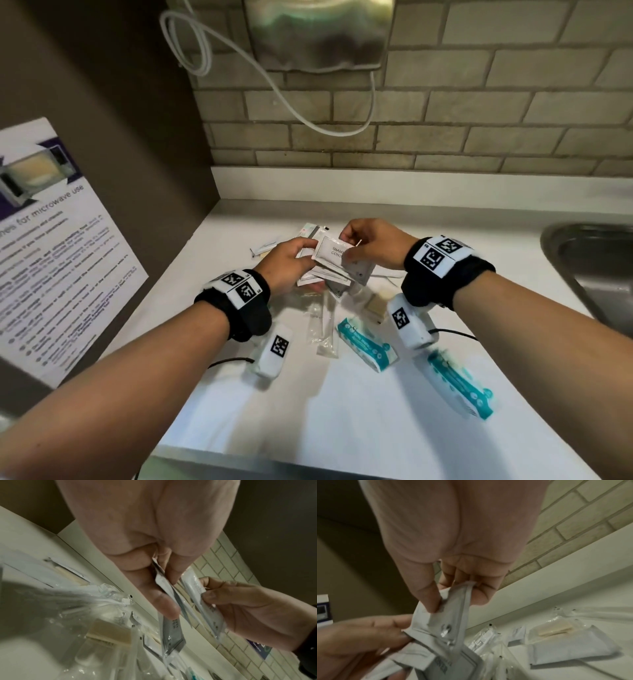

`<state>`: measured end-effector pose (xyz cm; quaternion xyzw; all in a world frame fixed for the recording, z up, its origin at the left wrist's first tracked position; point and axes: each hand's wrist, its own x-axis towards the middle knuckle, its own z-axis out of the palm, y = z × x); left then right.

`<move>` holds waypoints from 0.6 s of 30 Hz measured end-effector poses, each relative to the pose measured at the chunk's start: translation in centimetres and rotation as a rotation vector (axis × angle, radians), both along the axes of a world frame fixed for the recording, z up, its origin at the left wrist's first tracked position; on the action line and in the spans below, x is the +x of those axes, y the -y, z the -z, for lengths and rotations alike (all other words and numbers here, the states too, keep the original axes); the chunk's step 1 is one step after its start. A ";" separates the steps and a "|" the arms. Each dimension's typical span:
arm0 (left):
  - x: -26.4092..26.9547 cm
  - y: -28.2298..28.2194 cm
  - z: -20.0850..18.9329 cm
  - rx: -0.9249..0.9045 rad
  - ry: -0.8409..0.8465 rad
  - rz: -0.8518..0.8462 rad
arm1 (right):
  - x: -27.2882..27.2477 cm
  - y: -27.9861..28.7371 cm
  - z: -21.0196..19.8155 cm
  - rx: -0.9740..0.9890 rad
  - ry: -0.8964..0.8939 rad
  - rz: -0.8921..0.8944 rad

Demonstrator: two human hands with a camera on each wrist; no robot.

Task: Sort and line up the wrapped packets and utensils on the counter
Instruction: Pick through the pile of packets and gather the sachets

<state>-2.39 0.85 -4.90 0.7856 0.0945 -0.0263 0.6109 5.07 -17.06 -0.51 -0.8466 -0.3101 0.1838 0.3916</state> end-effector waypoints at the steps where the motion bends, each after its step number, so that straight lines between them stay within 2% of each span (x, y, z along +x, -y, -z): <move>1: -0.1 -0.3 0.2 -0.005 -0.010 -0.025 | 0.0 -0.4 0.3 -0.024 0.023 -0.002; 6: -0.3 -2.1 1.2 -0.109 -0.050 -0.146 | -0.1 -1.8 2.0 -0.042 -0.010 -0.004; 10: -1.3 -2.2 0.9 -0.124 -0.100 0.018 | -0.8 -3.5 3.0 -0.108 0.003 -0.004; 13: -1.3 -2.8 1.5 -0.064 -0.042 0.063 | -1.9 -4.5 2.9 -0.166 0.020 0.025; 15: -1.2 -3.5 1.9 -0.025 -0.017 0.080 | -2.8 -4.5 2.4 -0.273 0.031 0.012; 18: -1.1 -4.1 2.0 -0.048 -0.003 0.085 | -4.2 -5.2 2.7 -0.537 0.129 -0.068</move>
